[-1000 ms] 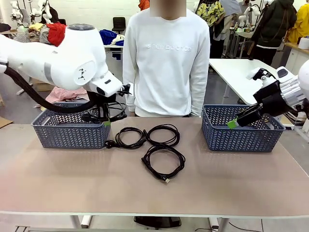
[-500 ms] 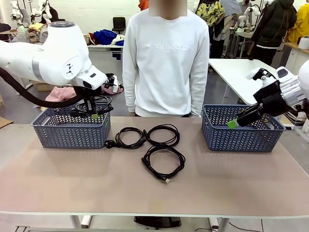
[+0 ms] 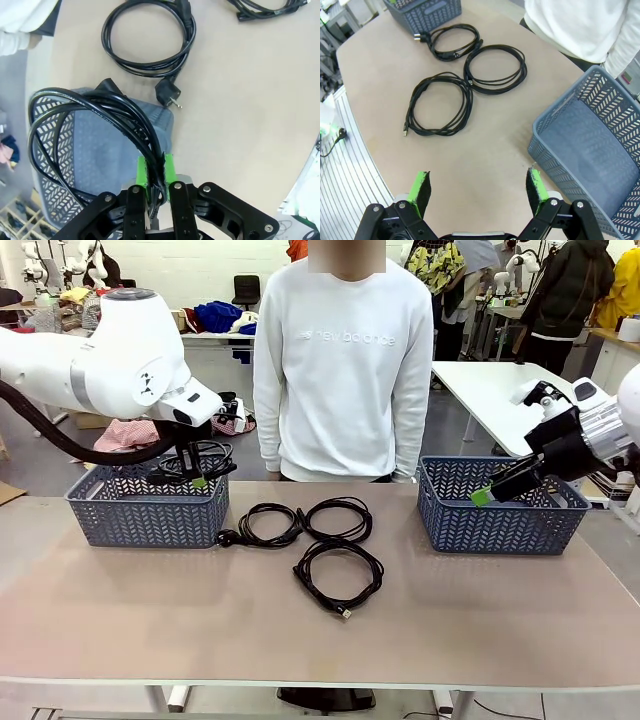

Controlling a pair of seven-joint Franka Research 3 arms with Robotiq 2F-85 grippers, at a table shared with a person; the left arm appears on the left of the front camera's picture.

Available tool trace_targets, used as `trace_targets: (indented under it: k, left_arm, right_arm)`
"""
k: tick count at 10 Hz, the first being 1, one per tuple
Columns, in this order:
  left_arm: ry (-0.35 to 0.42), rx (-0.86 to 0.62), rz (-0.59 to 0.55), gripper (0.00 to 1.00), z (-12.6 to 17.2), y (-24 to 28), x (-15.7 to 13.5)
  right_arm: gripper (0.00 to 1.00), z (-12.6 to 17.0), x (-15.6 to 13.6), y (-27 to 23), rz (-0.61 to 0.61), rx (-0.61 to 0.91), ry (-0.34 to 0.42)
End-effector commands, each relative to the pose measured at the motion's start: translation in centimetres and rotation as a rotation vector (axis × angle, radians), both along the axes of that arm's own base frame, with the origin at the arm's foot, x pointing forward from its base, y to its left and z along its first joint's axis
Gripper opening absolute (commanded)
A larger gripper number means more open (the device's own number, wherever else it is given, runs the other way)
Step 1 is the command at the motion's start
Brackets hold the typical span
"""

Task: Organize the cables according to human instructions.
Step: Pick up a bundle of cables and place it in the basket indicated by the human.

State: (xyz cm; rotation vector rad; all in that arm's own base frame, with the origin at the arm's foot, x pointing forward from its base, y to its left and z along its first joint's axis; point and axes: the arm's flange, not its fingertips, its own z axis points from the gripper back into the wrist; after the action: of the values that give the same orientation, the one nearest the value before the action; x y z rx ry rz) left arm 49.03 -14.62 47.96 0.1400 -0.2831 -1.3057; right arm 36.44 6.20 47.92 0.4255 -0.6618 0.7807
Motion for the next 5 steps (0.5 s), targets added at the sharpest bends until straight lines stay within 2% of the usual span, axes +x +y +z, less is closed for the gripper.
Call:
trace_targets:
  k: [1,2,3,5]
  left_arm:
    - [-0.012,0.010,0.006,0.00,0.4,0.4,-0.2]
    - [-0.012,0.010,0.006,0.00,0.4,0.4,-0.2]
    - [0.000,0.000,-0.001,0.15,0.0,-0.1,0.0]
    - [0.002,0.008,-0.025,0.15,-0.1,2.1,0.6]
  right_arm:
    - [1.00,-0.1,0.2,-0.1,0.014,0.015,-0.006]
    - [1.00,-0.1,0.2,-0.1,0.014,0.015,-0.006]
    - [1.00,-0.1,0.2,-0.1,0.014,0.015,-0.006]
    - [1.00,-0.1,0.2,-0.1,0.014,0.015,-0.006]
